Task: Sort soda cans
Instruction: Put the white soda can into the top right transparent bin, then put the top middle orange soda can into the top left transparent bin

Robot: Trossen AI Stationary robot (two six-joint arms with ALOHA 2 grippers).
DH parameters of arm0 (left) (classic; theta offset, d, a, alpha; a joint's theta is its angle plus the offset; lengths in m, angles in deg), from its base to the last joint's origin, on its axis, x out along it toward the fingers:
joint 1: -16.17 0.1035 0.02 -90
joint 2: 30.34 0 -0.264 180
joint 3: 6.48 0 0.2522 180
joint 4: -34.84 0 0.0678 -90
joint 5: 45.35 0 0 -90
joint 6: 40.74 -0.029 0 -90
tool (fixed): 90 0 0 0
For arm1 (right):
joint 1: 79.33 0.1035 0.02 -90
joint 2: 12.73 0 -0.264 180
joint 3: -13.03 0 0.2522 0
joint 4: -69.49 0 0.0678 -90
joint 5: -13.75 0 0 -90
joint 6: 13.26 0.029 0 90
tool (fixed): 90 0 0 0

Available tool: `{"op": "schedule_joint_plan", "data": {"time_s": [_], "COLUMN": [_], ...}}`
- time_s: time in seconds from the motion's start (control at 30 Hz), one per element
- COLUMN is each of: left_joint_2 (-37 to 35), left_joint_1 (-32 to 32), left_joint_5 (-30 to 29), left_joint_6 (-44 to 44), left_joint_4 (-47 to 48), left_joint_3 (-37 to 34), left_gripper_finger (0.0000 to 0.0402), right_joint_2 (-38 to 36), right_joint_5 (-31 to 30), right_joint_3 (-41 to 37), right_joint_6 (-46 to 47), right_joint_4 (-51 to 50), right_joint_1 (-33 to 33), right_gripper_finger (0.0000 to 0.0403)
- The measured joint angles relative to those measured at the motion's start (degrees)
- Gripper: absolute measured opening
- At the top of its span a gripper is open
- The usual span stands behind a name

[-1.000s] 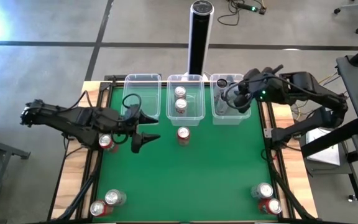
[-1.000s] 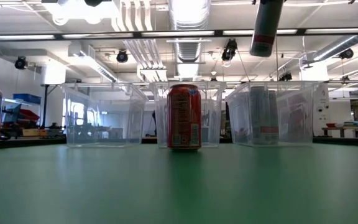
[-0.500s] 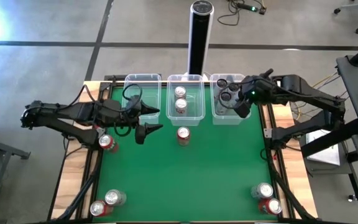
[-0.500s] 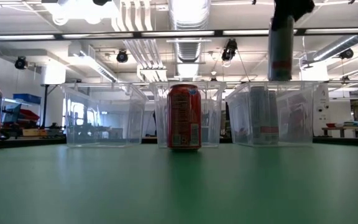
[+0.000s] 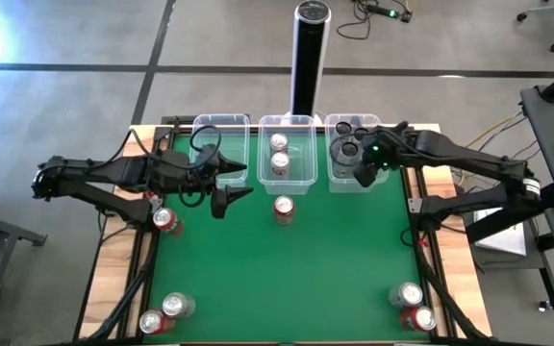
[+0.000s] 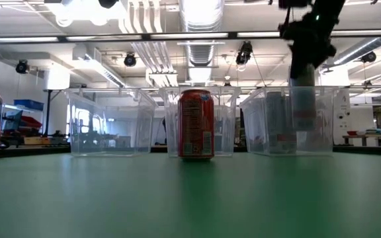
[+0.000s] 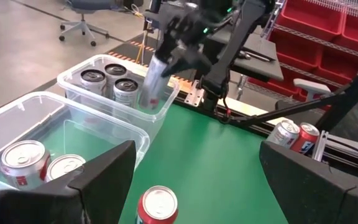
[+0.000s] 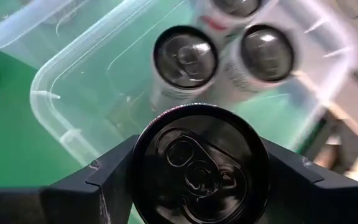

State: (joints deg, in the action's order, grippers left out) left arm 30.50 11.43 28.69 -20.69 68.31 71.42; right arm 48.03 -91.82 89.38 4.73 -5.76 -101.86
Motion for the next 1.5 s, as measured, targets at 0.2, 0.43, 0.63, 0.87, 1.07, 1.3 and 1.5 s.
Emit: {"op": "schedule_joint_plan", "data": {"time_s": [0.2,0.43,0.63,0.87,1.07,1.3,1.5], "left_joint_2": [0.00,0.00,-0.02,-1.53,-3.76,-7.11,-9.40], "left_joint_1": [0.13,0.09,-0.08,-0.15,-0.21,-1.32,-4.28], "left_joint_5": [-0.01,3.21,6.50,8.15,9.08,9.08,8.99], "left_joint_6": [0.73,2.95,2.52,2.43,1.01,2.45,3.18], "left_joint_4": [0.21,1.05,1.03,1.13,7.22,15.24,20.59], "left_joint_3": [-0.01,-0.04,-0.04,-0.07,-0.07,-0.09,-0.09], "left_gripper_finger": [0.0327,0.0327,0.0327,0.0327,0.0327,0.0327,0.0327], "right_joint_2": [2.45,4.53,4.60,4.59,4.56,8.34,17.19], "right_joint_5": [6.33,7.10,6.14,1.96,2.27,-2.55,-7.73], "right_joint_3": [-6.76,-8.76,-7.08,4.26,15.84,19.80,20.49], "right_joint_6": [-1.48,-3.91,-4.63,-5.63,-0.70,12.22,23.95], "right_joint_4": [7.46,9.75,9.12,-0.71,-2.80,-1.17,4.29], "right_joint_1": [-6.91,-9.69,-9.77,-9.61,-4.89,10.95,27.86], "right_gripper_finger": [0.0257,0.0260,0.0305,0.0360,0.0364,0.0364,0.0363]}}
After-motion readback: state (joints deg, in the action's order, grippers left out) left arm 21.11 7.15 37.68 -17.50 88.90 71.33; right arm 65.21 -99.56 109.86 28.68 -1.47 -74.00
